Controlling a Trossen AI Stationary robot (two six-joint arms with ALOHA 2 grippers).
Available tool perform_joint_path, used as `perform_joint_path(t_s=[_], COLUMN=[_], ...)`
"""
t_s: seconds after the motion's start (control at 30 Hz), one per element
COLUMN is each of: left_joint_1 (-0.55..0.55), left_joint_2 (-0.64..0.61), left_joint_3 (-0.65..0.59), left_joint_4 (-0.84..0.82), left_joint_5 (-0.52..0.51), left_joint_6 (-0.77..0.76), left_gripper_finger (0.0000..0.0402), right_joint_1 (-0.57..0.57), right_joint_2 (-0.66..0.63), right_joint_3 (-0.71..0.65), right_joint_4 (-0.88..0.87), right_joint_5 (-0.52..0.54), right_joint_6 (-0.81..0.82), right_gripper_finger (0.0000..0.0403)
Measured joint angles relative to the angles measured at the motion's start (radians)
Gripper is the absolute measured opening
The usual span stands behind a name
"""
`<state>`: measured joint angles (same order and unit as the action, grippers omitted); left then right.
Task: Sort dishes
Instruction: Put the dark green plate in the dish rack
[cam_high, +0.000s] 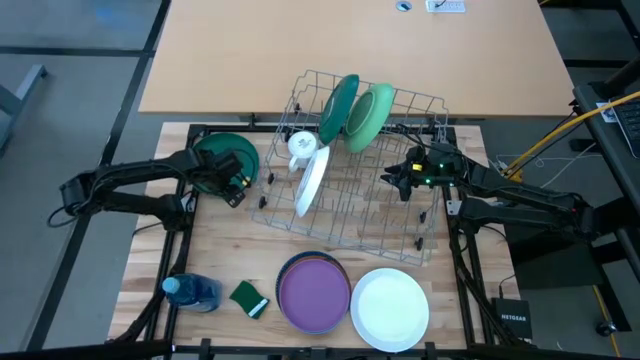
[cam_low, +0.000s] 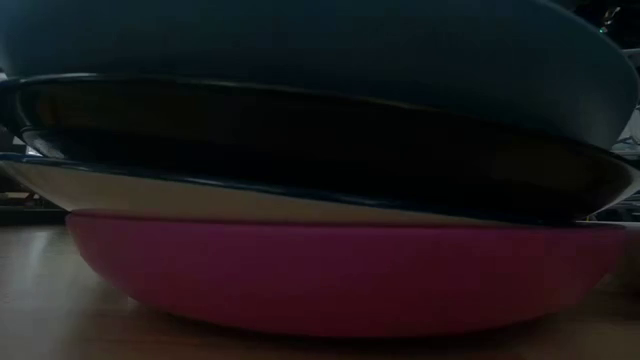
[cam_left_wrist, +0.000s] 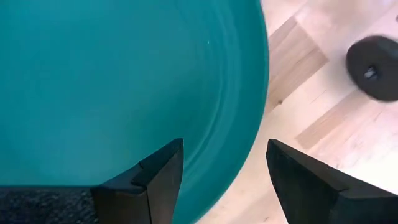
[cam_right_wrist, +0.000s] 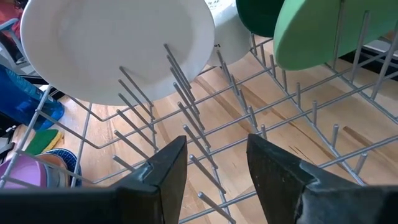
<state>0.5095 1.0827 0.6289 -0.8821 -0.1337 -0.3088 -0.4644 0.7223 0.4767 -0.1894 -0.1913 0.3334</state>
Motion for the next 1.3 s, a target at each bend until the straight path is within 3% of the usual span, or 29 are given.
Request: perform_joint_path(t_s=[0.63, 1.1, 1.3], left_joint_1=[-0.015, -0.015, -0.014], left_joint_2=[0.308, 0.325, 0.327], left_joint_3=[0.001, 0.055, 0.154], left_joint_4=[0.012, -0.046, -0.231], left_joint_5=[-0.013, -0.042, -0.039], left_joint_6=[-0.004, 0.027, 0.052], left_gripper_finger=[0.0211, 0.0026, 0.0005], right_joint_1=[0.0, 0.0, 0.0], right_joint_2=[0.0, 0.0, 0.0], right_joint_3=[0.0, 0.0, 0.0], right_joint_4=[-0.001, 0.0, 0.0], right_joint_5=[0.0, 0.0, 0.0], right_joint_6=[-0.002, -0.002, -0.002], right_gripper_finger=[0.017, 0.017, 0.017])
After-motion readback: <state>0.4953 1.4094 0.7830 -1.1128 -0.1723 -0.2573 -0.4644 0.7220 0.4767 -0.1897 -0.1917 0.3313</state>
